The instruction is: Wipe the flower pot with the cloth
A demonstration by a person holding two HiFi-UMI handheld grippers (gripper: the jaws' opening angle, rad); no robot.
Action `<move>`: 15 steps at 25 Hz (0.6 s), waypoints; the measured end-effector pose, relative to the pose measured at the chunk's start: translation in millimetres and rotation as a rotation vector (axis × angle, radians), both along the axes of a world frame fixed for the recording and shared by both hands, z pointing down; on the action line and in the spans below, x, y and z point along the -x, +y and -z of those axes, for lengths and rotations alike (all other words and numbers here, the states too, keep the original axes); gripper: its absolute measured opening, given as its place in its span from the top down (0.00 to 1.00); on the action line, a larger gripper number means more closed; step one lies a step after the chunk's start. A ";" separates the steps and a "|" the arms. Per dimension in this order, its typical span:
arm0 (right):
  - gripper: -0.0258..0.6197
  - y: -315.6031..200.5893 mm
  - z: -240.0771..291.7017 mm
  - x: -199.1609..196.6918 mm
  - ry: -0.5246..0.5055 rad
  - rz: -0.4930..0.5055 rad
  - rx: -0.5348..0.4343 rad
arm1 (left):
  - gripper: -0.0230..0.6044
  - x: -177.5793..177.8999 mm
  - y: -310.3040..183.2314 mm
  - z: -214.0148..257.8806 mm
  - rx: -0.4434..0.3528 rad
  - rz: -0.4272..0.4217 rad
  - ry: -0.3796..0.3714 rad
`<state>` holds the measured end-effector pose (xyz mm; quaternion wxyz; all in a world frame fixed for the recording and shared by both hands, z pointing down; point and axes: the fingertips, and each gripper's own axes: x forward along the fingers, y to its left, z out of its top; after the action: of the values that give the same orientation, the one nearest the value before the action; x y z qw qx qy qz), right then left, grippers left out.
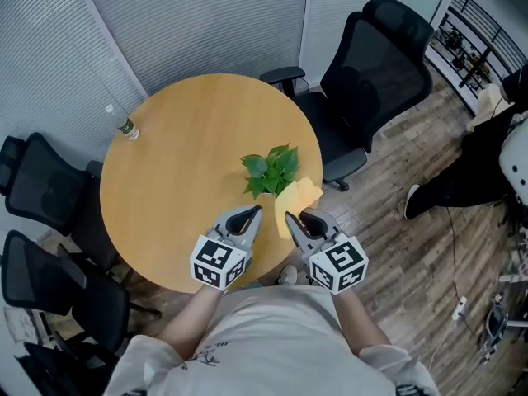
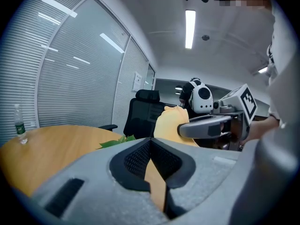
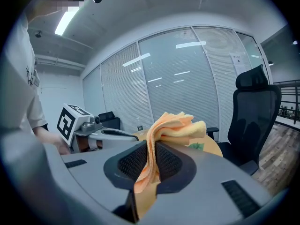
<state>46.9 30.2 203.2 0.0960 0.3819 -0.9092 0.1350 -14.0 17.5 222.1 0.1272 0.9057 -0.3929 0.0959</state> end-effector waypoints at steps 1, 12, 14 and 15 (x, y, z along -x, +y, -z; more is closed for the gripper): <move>0.88 0.5 -0.1 0.1 -0.002 0.000 0.001 | 0.95 -0.2 0.6 0.0 0.001 -0.001 -0.001; 0.88 3.2 -3.8 0.9 -0.010 0.004 0.012 | 0.95 -1.0 4.7 -0.9 0.013 -0.014 -0.011; 0.88 3.2 -4.1 1.6 -0.009 0.008 0.014 | 0.95 -1.0 5.2 -1.2 0.017 -0.014 -0.010; 0.88 3.1 -4.4 1.9 -0.009 0.010 0.015 | 0.95 -1.1 5.2 -1.5 0.019 -0.016 -0.009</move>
<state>45.0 33.2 207.6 0.0952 0.3762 -0.9105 0.1430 -12.9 22.7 223.6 0.1333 0.9070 -0.3854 0.1046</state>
